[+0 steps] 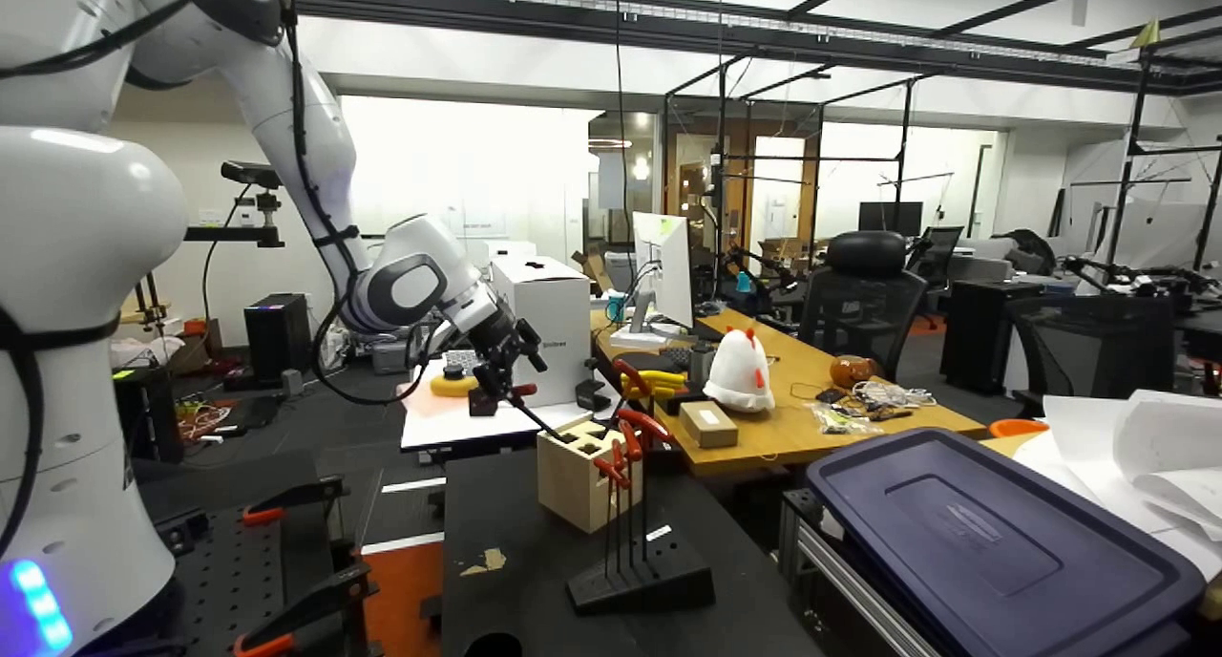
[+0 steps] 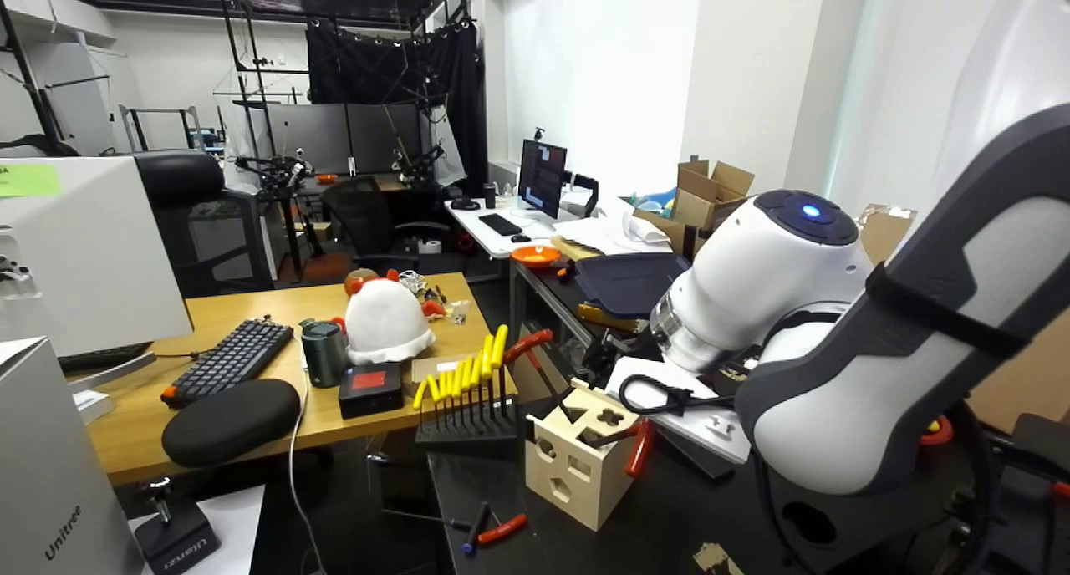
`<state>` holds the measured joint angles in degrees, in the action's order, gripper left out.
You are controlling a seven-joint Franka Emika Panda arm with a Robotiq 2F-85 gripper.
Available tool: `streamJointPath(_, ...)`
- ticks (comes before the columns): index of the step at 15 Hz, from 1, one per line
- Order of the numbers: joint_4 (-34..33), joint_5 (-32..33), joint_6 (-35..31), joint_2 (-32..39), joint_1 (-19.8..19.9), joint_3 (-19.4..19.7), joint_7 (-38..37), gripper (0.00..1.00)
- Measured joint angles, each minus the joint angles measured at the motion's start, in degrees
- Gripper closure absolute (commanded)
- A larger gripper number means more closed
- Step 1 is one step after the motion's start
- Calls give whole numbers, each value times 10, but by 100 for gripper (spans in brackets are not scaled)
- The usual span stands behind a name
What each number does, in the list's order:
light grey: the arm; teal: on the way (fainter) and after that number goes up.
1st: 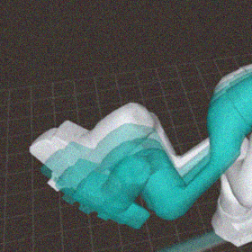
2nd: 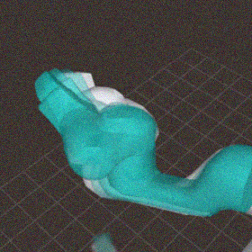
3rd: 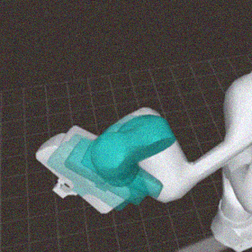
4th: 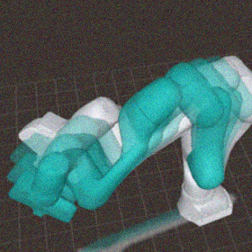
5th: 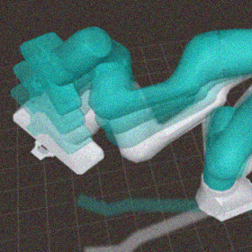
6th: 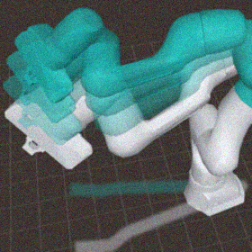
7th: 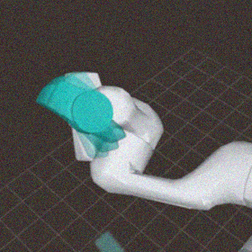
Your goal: Pick up the orange object and put it on the holder.
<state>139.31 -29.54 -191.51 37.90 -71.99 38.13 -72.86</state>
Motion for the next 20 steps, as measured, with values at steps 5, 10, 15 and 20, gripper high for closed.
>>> streamJointPath(5,9,-55,64,5,-133,66,-18,0)
streamJointPath(10,47,-94,102,31,-274,143,-64,0)
streamJointPath(15,70,-99,97,52,-304,159,-75,0)
streamJointPath(20,67,-86,66,54,-245,157,-58,0)
